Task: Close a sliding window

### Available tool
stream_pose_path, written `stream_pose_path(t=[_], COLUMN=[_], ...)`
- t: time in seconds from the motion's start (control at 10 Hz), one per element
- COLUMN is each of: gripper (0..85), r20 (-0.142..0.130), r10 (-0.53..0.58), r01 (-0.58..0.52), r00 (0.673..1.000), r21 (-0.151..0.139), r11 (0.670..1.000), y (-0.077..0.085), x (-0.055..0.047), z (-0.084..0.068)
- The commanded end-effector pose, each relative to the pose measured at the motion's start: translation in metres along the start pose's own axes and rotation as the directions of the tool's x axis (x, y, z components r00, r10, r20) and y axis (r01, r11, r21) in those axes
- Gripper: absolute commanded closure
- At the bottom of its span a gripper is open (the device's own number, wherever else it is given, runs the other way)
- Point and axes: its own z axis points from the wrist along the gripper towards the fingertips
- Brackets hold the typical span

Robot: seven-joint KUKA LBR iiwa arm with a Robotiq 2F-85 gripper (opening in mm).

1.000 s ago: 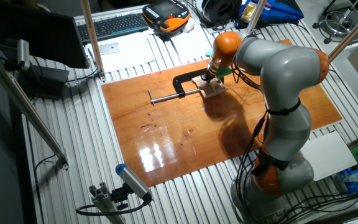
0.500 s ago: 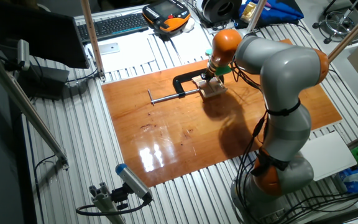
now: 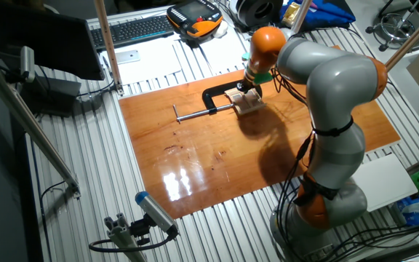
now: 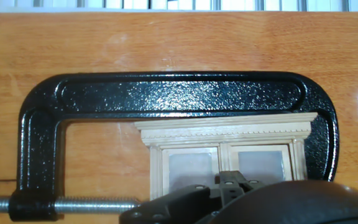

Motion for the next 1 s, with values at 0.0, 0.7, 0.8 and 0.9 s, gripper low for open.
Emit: stream_pose_path(t=[0.0,0.7,0.8,0.9], gripper=[85.0,85.0,85.0,85.0], r20=[-0.009,-0.041,-0.039,-0.038], r10=[0.0,0.018,0.023,0.029], r01=[0.0,-0.016,-0.021,-0.027], r00=[1.0,0.999,0.999,0.999], r21=[0.0,0.049,0.059,0.063], r11=[1.0,0.999,0.998,0.998], y=[-0.004,-0.017,-0.014,-0.01], x=[-0.001,0.015,0.021,0.026], z=[-0.006,-0.075,-0.085,-0.094])
